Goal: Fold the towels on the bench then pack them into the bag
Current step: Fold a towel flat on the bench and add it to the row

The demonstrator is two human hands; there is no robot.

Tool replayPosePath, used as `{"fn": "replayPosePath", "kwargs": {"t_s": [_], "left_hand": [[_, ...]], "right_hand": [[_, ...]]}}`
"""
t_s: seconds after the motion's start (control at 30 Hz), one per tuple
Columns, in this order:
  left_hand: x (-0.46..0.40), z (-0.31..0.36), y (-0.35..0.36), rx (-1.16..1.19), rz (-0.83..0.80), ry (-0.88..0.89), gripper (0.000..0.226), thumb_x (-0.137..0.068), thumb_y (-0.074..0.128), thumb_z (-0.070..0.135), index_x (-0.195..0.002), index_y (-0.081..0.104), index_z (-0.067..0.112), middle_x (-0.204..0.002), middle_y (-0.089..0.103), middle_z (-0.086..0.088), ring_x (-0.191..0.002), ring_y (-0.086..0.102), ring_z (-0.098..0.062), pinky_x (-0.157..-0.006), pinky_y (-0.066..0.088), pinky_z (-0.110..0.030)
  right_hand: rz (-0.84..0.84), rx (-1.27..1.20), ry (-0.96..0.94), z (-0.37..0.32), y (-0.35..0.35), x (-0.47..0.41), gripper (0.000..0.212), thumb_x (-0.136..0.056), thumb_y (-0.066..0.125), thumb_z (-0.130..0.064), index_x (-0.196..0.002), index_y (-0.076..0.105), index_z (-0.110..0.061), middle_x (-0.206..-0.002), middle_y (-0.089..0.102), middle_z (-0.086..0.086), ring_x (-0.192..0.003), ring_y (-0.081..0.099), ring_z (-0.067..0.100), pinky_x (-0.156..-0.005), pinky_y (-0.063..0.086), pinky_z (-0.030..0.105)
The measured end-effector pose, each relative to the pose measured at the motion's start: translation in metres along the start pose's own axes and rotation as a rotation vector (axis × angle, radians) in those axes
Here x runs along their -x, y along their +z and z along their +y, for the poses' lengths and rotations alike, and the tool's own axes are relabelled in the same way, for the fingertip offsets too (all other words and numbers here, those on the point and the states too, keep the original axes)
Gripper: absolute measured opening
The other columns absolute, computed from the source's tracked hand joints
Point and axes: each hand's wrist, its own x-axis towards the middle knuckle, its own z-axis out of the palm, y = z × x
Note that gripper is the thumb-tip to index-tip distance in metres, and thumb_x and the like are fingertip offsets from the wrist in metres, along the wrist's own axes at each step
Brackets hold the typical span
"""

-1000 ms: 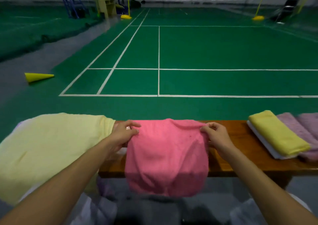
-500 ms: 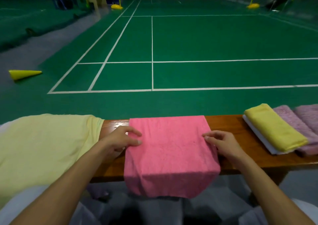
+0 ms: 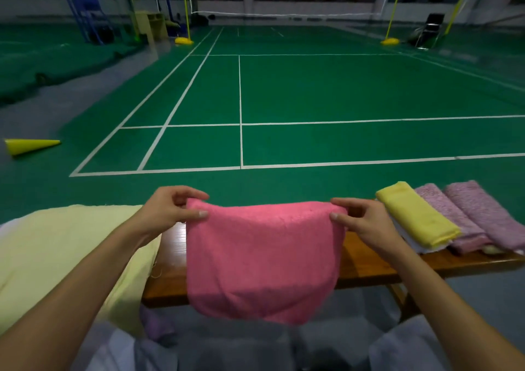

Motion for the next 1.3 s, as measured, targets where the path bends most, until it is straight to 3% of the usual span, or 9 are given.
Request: {"fn": "replayPosePath", "kwargs": {"t_s": [0.17,0.3,0.47,0.6,0.7,0.77,0.87,1.0,1.3], "left_hand": [[0.005,0.039,-0.025,-0.076,0.007,0.101,0.04,-0.072,0.091,0.008,-0.108,0.079,0.018,-0.084,0.075,-0.016,-0.076,0.067,-0.015,-0.068,0.054,-0.023],[0.006,0.066,-0.038,-0.29,0.144,0.184,0.031,-0.067,0.096,0.014,-0.093,0.082,0.02,-0.08,0.079,0.001,-0.074,0.067,-0.011,-0.069,0.054,-0.023],[0.007,0.091,-0.046,-0.471,0.402,0.323,0.026,-0.067,0.097,0.025,-0.087,0.081,0.021,-0.076,0.076,0.005,-0.068,0.067,-0.014,-0.066,0.054,-0.032],[0.008,0.116,-0.047,-0.467,0.615,0.444,0.02,-0.074,0.093,0.021,-0.087,0.079,0.014,-0.076,0.072,-0.005,-0.064,0.058,-0.01,-0.058,0.044,-0.019],[0.009,0.129,-0.051,-0.462,0.665,0.482,0.023,-0.078,0.091,0.026,-0.09,0.077,0.012,-0.093,0.07,-0.01,-0.074,0.059,-0.018,-0.069,0.048,-0.03],[0.01,0.133,-0.053,-0.428,0.624,0.492,0.025,-0.08,0.09,0.027,-0.092,0.075,0.01,-0.101,0.068,-0.01,-0.083,0.062,-0.022,-0.078,0.054,-0.036],[0.017,0.135,-0.052,-0.304,0.507,0.501,0.025,-0.085,0.086,0.024,-0.092,0.071,0.006,-0.088,0.072,-0.011,-0.075,0.063,-0.015,-0.068,0.052,-0.02],[0.033,0.138,-0.049,-0.249,0.418,0.553,0.02,-0.089,0.082,0.023,-0.094,0.07,0.007,-0.082,0.069,-0.008,-0.069,0.059,-0.008,-0.064,0.048,-0.015],[0.068,0.154,-0.048,-0.054,0.174,0.657,0.007,-0.089,0.073,0.019,-0.093,0.068,0.017,-0.078,0.067,0.009,-0.071,0.059,-0.004,-0.062,0.05,-0.014]], "right_hand": [[0.034,0.138,-0.159,-0.05,-0.024,-0.009,0.046,-0.081,0.088,-0.01,-0.125,0.074,-0.006,-0.113,0.074,0.0,-0.103,0.069,0.012,-0.088,0.05,0.005],[0.072,0.27,-0.242,-0.078,-0.039,-0.021,0.045,-0.084,0.086,-0.009,-0.126,0.072,-0.002,-0.115,0.075,0.008,-0.099,0.068,0.013,-0.082,0.046,0.001],[0.139,0.465,-0.329,-0.112,-0.048,-0.034,0.044,-0.091,0.077,-0.009,-0.134,0.067,-0.002,-0.126,0.072,0.017,-0.112,0.067,0.03,-0.102,0.05,0.038],[0.23,0.545,-0.418,-0.139,-0.055,-0.041,0.03,-0.098,0.069,-0.014,-0.127,0.072,-0.007,-0.109,0.067,0.013,-0.104,0.061,0.029,-0.088,0.039,0.028],[0.31,0.603,-0.455,-0.153,-0.059,-0.044,0.016,-0.097,0.069,-0.018,-0.109,0.076,-0.01,-0.095,0.062,0.01,-0.097,0.058,0.033,-0.087,0.039,0.037],[0.358,0.595,-0.43,-0.154,-0.063,-0.047,0.015,-0.098,0.069,-0.027,-0.103,0.075,-0.015,-0.097,0.06,0.011,-0.101,0.054,0.034,-0.09,0.036,0.039],[0.331,0.479,-0.376,-0.152,-0.069,-0.043,0.023,-0.102,0.062,-0.04,-0.094,0.067,-0.019,-0.097,0.059,0.008,-0.099,0.051,0.027,-0.087,0.038,0.034],[0.285,0.231,-0.376,-0.152,-0.069,-0.016,0.029,-0.105,0.06,-0.033,-0.092,0.064,-0.007,-0.078,0.056,-0.004,-0.069,0.048,0.009,-0.059,0.038,0.016],[0.396,-0.176,-0.462,-0.166,-0.078,0.018,0.022,-0.099,0.072,-0.031,-0.1,0.073,-0.009,-0.083,0.068,-0.003,-0.074,0.06,0.003,-0.068,0.05,0.024]]}}
